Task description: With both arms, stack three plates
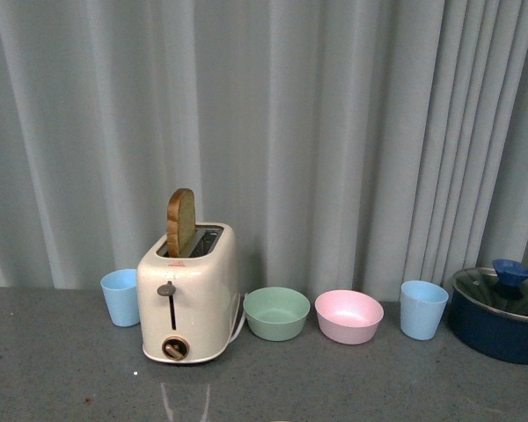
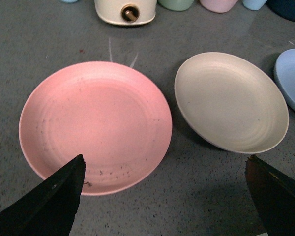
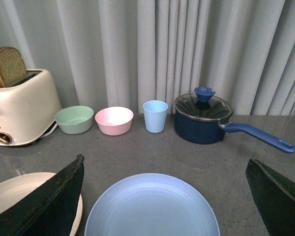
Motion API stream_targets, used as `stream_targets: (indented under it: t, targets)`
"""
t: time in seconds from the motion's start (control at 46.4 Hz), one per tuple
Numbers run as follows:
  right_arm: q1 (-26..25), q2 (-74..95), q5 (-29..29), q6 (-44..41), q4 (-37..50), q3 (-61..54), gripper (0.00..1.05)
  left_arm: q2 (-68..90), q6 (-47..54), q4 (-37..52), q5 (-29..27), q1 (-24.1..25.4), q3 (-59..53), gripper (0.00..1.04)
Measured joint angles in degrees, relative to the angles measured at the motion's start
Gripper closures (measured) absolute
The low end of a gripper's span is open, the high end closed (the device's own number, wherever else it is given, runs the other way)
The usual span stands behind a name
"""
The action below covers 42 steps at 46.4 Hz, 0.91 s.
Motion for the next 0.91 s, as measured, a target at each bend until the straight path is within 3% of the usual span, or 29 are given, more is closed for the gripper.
stream_targets:
  t: [0.129, 0.259, 0.625, 0.905]
  targets:
    - [0.0, 0.0, 0.0, 0.0, 0.0, 0.0, 0.07, 15.9, 4.0, 12.3, 1.8, -3.2, 6.7, 0.07]
    - [0.0, 0.0, 0.0, 0.0, 0.0, 0.0, 0.07, 33.8, 6.8, 18.4, 2.5, -4.3, 15.5, 0.07]
    - [0.0, 0.0, 0.0, 0.0, 0.0, 0.0, 0.07, 74.5, 15.8, 10.1, 0.4, -1.5, 43.4, 0.07]
    - [0.0, 0.0, 0.0, 0.0, 0.0, 0.0, 0.07, 86.6, 20.9, 6.6, 0.5, 5.4, 51.1, 0.07]
